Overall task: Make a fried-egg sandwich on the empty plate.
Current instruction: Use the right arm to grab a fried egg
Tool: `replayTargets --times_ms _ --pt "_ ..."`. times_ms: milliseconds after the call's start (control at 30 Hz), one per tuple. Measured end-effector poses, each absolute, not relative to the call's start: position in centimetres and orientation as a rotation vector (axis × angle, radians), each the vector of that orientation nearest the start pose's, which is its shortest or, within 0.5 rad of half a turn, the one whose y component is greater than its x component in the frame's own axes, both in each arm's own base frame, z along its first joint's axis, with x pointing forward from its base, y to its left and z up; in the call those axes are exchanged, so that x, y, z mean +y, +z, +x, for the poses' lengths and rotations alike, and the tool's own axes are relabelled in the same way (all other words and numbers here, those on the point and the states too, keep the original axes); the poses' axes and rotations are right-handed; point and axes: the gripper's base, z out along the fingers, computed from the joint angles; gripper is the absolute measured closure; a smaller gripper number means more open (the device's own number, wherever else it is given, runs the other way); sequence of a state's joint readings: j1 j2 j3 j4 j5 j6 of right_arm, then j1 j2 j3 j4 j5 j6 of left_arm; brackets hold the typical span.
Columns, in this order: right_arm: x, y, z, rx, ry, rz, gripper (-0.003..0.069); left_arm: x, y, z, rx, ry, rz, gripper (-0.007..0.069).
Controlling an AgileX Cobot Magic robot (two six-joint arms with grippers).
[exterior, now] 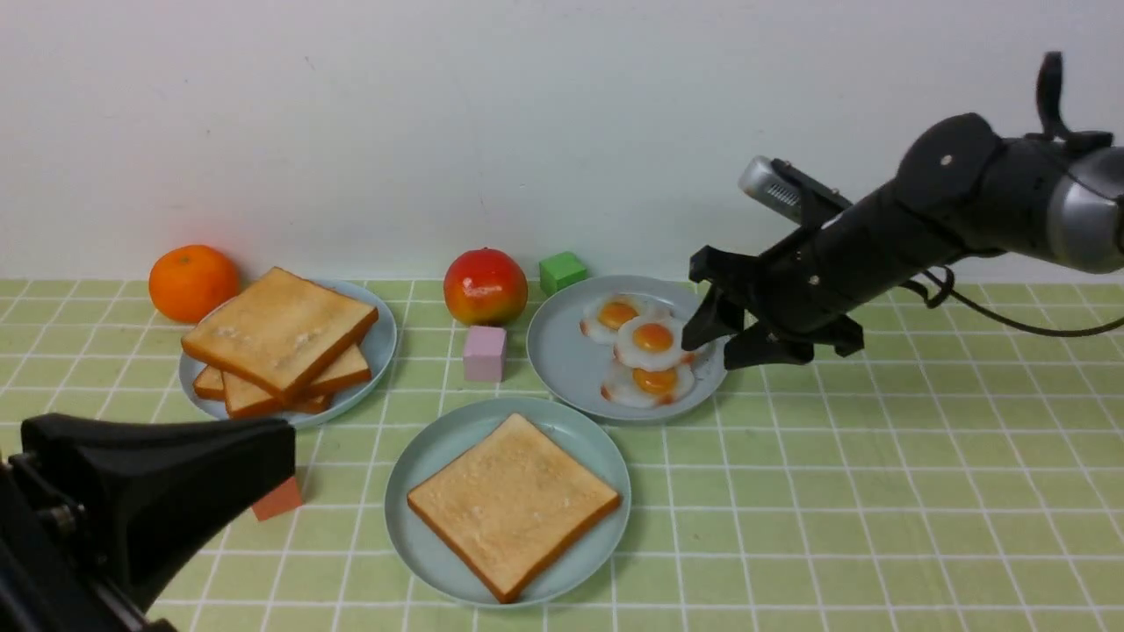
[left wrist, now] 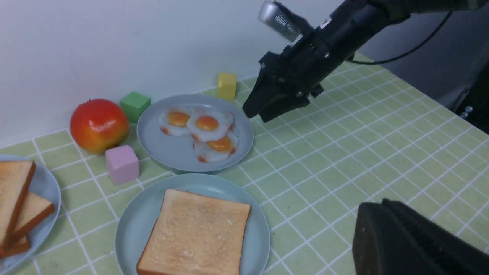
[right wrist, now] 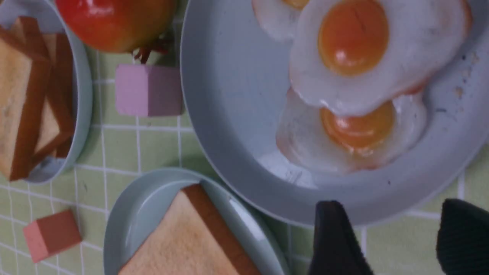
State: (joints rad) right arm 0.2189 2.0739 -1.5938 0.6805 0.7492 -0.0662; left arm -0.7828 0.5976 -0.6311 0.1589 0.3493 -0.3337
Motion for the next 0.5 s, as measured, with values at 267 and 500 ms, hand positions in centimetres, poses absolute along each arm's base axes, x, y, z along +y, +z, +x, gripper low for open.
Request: replayTargets --times_ms 267,500 --pt "14.1 18.6 45.4 2.663 0.825 0.212 0.0211 -8.5 35.1 9.1 1.716 -0.666 0.493 0.0638" --pt "14.1 17.5 46.1 2.653 0.812 0.237 0.0207 -8.5 35.1 9.1 1.713 -0.667 0.493 0.0638"
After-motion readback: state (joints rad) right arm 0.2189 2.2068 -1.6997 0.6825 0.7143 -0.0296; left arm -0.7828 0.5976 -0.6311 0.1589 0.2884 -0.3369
